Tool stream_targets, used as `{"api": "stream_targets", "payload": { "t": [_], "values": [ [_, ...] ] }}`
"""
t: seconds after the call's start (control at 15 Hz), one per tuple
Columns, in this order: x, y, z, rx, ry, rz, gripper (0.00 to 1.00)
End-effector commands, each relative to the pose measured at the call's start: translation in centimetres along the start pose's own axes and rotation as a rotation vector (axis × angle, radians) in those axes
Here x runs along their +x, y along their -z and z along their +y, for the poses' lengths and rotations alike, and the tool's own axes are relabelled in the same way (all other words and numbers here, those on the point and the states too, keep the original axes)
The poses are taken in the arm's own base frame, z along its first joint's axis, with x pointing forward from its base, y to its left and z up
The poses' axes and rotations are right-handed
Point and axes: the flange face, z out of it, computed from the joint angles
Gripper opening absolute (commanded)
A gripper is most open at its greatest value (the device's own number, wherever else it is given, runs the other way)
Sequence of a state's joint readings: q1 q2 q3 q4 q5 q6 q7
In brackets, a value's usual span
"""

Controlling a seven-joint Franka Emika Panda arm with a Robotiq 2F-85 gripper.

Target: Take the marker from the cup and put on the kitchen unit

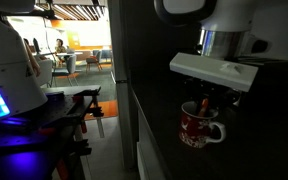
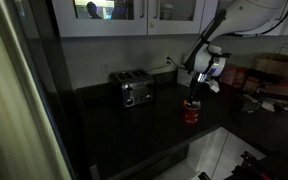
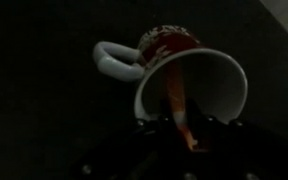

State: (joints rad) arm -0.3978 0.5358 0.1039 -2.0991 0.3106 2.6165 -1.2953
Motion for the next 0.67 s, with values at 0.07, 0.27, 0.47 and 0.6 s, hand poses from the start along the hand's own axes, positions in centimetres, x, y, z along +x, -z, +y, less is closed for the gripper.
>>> {"api": "stream_targets", "payload": {
  "t": [0.07,0.27,0.47,0.6],
  "values": [
    [0.6,0.5,0.3,0.019,0.016,0.03,0.05],
    [0.4,1.4,-0.5,0.012,0.018,0.021,0.05],
    [0.1,3.1,-1.5,-0.016,0.04,0.025,0.05],
    [0.2,4.9,-2.6,-0.051,0.062,0.036,0.05]
  ]
}}
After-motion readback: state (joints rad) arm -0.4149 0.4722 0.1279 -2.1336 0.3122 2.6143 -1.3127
